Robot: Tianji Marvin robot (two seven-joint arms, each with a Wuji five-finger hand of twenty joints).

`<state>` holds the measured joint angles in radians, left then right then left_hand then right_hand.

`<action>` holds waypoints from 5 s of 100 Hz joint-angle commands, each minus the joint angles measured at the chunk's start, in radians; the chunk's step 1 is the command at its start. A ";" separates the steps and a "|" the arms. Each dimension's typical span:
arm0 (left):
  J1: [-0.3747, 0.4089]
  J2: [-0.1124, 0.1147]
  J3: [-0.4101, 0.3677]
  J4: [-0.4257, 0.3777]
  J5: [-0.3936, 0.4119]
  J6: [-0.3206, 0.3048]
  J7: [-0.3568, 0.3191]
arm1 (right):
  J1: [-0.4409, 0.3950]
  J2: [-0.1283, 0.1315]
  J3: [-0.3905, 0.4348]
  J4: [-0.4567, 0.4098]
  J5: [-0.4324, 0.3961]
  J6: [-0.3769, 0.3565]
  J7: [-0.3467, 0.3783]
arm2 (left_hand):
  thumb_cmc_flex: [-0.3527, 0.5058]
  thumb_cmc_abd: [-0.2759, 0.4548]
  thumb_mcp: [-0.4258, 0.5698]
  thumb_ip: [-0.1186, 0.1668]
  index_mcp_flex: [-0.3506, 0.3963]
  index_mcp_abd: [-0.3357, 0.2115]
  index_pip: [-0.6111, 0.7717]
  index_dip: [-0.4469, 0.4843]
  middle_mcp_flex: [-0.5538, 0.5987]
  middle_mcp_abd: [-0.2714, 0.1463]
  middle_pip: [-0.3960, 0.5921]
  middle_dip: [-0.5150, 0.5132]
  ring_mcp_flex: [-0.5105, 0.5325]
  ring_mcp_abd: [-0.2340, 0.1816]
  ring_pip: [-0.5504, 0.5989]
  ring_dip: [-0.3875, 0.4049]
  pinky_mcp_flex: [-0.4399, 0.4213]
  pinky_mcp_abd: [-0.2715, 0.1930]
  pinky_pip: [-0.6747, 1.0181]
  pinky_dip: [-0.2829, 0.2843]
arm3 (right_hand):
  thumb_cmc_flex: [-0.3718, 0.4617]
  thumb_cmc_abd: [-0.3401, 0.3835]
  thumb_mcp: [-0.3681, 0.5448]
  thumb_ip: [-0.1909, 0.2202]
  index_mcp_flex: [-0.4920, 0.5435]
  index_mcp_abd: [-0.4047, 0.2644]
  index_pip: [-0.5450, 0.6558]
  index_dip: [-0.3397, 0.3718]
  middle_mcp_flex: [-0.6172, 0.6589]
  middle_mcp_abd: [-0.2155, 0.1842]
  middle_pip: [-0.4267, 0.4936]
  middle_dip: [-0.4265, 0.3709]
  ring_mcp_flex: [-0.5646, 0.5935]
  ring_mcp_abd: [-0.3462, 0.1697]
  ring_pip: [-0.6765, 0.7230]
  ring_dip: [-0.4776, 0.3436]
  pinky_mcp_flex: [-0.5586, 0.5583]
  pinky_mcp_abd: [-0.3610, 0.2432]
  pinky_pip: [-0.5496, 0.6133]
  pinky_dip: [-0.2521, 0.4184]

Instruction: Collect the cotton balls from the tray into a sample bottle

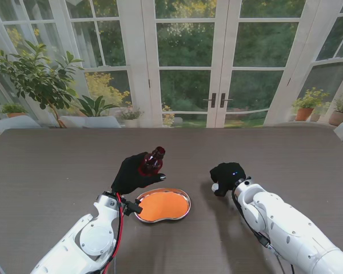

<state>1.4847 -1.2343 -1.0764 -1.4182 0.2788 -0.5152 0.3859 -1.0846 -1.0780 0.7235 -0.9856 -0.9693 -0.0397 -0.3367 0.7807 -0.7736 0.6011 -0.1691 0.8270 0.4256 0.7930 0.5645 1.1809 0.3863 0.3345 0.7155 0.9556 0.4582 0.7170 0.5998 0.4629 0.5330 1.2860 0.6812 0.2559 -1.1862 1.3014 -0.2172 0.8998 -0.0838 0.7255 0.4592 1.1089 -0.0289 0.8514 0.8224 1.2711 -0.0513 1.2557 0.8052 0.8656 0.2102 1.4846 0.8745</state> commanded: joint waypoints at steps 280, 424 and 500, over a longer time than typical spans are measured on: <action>-0.004 -0.002 0.005 0.003 -0.033 -0.006 -0.038 | 0.041 -0.016 -0.066 0.092 0.042 -0.069 -0.043 | 0.159 0.220 0.136 0.009 0.126 -0.238 0.073 0.019 0.060 -0.099 0.006 -0.049 -0.004 0.015 0.017 0.010 -0.044 -0.029 -0.002 -0.002 | 0.193 0.322 0.091 -0.156 -0.001 -0.054 0.483 -0.117 0.103 -0.054 0.093 0.093 0.050 -0.053 0.146 0.045 0.067 -0.027 0.112 -0.018; -0.044 0.010 0.042 0.067 -0.048 0.013 -0.110 | -0.174 -0.050 0.352 -0.683 0.303 0.011 0.289 | 0.164 0.219 0.133 0.011 0.127 -0.235 0.071 0.020 0.059 -0.099 0.006 -0.041 -0.002 0.014 0.017 0.010 -0.043 -0.027 -0.002 -0.001 | 0.206 0.385 0.046 -0.130 -0.031 -0.032 0.486 -0.104 0.078 -0.038 0.091 0.094 0.049 -0.029 0.113 0.032 0.035 -0.030 0.107 -0.008; -0.051 0.012 0.048 0.075 -0.058 0.014 -0.125 | -0.179 -0.034 0.294 -0.735 0.286 -0.087 0.352 | 0.168 0.220 0.131 0.012 0.126 -0.231 0.070 0.020 0.057 -0.096 0.005 -0.041 -0.004 0.017 0.017 0.010 -0.044 -0.028 -0.001 0.000 | 0.201 0.396 0.034 -0.127 -0.035 -0.037 0.479 -0.098 0.078 -0.042 0.079 0.094 0.049 -0.029 0.097 0.028 0.029 -0.033 0.101 -0.005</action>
<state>1.4338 -1.2209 -1.0286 -1.3433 0.2246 -0.5033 0.2802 -1.2569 -1.1133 1.0235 -1.7066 -0.6694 -0.1142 -0.0052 0.7806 -0.7731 0.5977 -0.1691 0.8270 0.4256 0.7930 0.5645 1.1809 0.3863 0.3349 0.6780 0.9556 0.4582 0.7170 0.5998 0.4628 0.5330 1.2860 0.6812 0.3745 -0.8678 1.2736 -0.4500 0.8379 -0.0387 1.0083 0.2800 1.1916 -0.0648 0.9258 0.9000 1.2856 -0.0629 1.3500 0.8430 0.8954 0.1996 1.5364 0.8644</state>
